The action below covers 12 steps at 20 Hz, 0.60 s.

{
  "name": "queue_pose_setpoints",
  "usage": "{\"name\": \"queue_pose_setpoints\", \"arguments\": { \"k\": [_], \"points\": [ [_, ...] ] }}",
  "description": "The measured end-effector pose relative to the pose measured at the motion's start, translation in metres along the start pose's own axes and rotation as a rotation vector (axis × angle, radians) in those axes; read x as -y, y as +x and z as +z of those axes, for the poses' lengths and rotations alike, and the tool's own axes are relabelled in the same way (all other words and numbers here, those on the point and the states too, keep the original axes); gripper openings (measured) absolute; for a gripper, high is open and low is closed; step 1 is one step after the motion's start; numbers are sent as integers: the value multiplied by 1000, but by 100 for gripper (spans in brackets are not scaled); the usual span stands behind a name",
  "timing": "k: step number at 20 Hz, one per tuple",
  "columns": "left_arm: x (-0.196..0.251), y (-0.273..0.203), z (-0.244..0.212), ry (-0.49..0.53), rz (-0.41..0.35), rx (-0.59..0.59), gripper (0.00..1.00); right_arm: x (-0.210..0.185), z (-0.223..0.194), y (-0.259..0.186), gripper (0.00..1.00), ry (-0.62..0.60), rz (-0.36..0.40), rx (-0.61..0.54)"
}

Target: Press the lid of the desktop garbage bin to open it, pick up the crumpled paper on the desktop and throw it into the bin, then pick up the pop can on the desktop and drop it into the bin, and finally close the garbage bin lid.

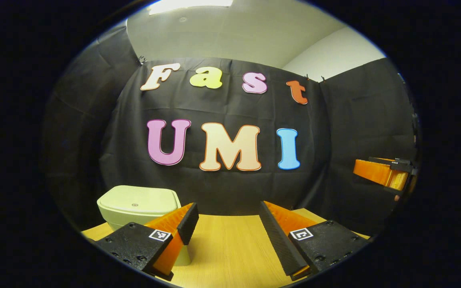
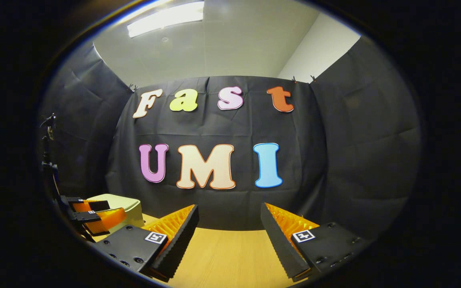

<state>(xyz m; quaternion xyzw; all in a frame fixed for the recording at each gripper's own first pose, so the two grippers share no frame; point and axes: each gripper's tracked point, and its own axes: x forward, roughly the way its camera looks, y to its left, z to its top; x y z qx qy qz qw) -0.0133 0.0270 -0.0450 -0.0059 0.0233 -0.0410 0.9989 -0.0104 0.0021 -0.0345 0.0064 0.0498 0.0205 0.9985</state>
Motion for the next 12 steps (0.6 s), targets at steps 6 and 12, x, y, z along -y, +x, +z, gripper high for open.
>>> {"name": "queue_pose_setpoints", "arguments": {
  "k": [6, 12],
  "points": [
    [8, -1, 12, 6, -21, 23, 92, 3, 4, -2, 98, 6, -11, 3],
    [13, -8, 22, 20, -31, 35, 92, -4, 7, -5, 98, 4, 2, 13]
  ]
}}
